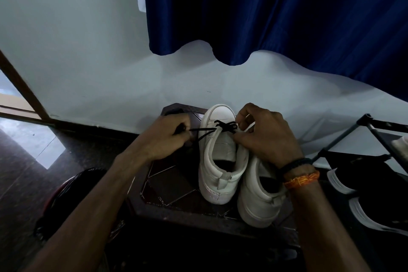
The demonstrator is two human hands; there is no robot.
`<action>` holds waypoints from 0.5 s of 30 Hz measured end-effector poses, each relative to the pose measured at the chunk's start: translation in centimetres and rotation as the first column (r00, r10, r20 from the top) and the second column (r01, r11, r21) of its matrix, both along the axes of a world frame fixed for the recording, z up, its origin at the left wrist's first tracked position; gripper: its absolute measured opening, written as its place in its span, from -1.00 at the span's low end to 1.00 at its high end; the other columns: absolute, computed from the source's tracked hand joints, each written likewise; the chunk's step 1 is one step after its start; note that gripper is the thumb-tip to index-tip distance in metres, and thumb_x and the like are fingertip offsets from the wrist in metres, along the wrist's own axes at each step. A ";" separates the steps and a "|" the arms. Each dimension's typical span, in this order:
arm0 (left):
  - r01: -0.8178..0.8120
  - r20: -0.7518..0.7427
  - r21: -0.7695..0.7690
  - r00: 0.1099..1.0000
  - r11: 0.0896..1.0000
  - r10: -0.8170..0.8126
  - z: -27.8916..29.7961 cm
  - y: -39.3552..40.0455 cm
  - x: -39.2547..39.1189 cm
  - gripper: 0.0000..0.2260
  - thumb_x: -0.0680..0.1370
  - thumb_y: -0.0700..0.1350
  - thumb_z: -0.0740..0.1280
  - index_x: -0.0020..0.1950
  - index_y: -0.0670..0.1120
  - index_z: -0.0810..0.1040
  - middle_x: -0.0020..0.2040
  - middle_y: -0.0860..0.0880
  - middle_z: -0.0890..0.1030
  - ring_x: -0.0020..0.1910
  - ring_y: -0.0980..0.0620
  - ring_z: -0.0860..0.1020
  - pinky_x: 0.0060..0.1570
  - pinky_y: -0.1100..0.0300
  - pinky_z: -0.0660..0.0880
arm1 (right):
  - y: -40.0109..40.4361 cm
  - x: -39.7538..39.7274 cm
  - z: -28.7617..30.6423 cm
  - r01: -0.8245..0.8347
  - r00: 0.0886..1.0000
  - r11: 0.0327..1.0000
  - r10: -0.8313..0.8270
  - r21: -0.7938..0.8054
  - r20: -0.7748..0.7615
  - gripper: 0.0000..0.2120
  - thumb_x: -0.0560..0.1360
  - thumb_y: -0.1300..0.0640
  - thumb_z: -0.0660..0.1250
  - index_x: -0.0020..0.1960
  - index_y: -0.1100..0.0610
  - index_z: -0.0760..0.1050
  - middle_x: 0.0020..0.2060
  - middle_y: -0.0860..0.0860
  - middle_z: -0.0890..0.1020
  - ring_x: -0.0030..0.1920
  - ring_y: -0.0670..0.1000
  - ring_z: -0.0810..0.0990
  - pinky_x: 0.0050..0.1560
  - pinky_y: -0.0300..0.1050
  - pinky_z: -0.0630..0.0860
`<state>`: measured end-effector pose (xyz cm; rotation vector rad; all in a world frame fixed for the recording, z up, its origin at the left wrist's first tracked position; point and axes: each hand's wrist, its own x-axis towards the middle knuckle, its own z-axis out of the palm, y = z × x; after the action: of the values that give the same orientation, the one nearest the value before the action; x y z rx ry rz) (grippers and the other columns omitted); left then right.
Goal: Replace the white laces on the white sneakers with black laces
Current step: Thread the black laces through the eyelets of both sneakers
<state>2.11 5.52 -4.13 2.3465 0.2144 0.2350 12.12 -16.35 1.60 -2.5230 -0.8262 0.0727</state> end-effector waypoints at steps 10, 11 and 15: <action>-0.083 0.077 -0.255 0.991 0.963 0.106 1.3 0.5 -0.6 -0.90 0.44 -0.02 0.34 -0.28 0.05 0.53 -0.13 0.05 0.71 0.00 -0.06 0.66 0.10 -0.14 0.55 | 0.1 0.0 0.0 -0.016 0.999 1.000 0.015 -0.004 -0.030 -0.76 0.38 0.04 0.49 0.02 -0.07 0.57 -0.11 -0.14 0.65 -0.12 -0.07 0.62 -0.08 -0.13 0.52; -0.061 0.113 -0.305 0.989 0.950 0.100 1.5 0.3 -0.5 -0.90 0.45 -0.01 0.34 -0.25 0.02 0.54 -0.13 0.02 0.72 -0.01 -0.15 0.65 0.11 -0.20 0.54 | 0.0 0.1 0.1 -0.040 0.998 0.999 0.041 0.014 -0.041 -0.74 0.38 0.05 0.50 0.05 -0.08 0.58 -0.08 -0.15 0.64 -0.10 -0.08 0.62 -0.05 -0.13 0.54; 0.094 0.263 -0.508 0.964 0.856 0.050 2.7 -1.0 -0.4 -0.88 0.61 -0.20 0.33 -0.11 -0.21 0.53 -0.25 -0.10 0.69 -0.11 -0.34 0.60 0.04 -0.16 0.53 | 0.0 -0.1 0.7 -0.117 0.984 0.979 0.137 0.167 -0.112 -0.67 0.44 0.16 0.45 0.17 -0.10 0.60 -0.01 -0.24 0.65 0.04 -0.17 0.58 0.08 -0.17 0.54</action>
<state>1.68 4.55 -1.45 1.7564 0.0993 0.4241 12.03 -16.32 2.27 -2.2898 -0.9053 0.1941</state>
